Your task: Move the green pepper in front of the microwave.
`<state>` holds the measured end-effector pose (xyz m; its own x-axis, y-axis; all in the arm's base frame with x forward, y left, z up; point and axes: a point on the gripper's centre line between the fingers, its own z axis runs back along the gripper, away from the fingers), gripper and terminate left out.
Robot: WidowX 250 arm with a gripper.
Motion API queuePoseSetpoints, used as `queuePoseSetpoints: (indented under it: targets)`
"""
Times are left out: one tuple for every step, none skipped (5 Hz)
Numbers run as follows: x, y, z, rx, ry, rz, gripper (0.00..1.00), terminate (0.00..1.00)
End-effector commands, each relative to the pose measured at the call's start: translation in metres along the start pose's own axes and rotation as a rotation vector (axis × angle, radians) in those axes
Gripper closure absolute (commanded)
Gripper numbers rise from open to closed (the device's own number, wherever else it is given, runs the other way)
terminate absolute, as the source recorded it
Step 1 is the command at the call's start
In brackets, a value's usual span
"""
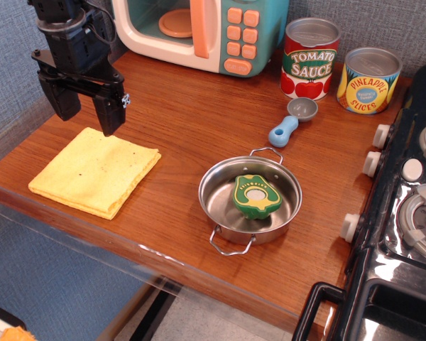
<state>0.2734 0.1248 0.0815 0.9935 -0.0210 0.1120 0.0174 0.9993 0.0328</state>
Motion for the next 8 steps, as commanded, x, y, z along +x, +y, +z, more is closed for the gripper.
queuePoseSetpoints:
  targets:
    - [0.0, 0.0, 0.0, 0.0, 0.0, 0.0, 0.0, 0.0]
    - [0.016, -0.015, 0.002, 0.003, -0.032, -0.022, 0.0, 0.0]
    - [0.026, -0.045, 0.002, -0.015, -0.046, -0.092, 0.0, 0.0]
    - [0.026, -0.086, 0.002, -0.045, -0.058, -0.164, 0.0, 0.0]
    - [0.021, -0.127, -0.009, -0.04, -0.029, -0.212, 0.0, 0.0]
    - [0.019, -0.151, -0.023, -0.042, 0.003, -0.227, 0.0, 0.0]
    - [0.02, -0.157, -0.029, -0.029, 0.015, -0.214, 0.0, 0.0]
    - [0.024, -0.162, -0.034, -0.033, 0.018, -0.199, 0.0, 0.0]
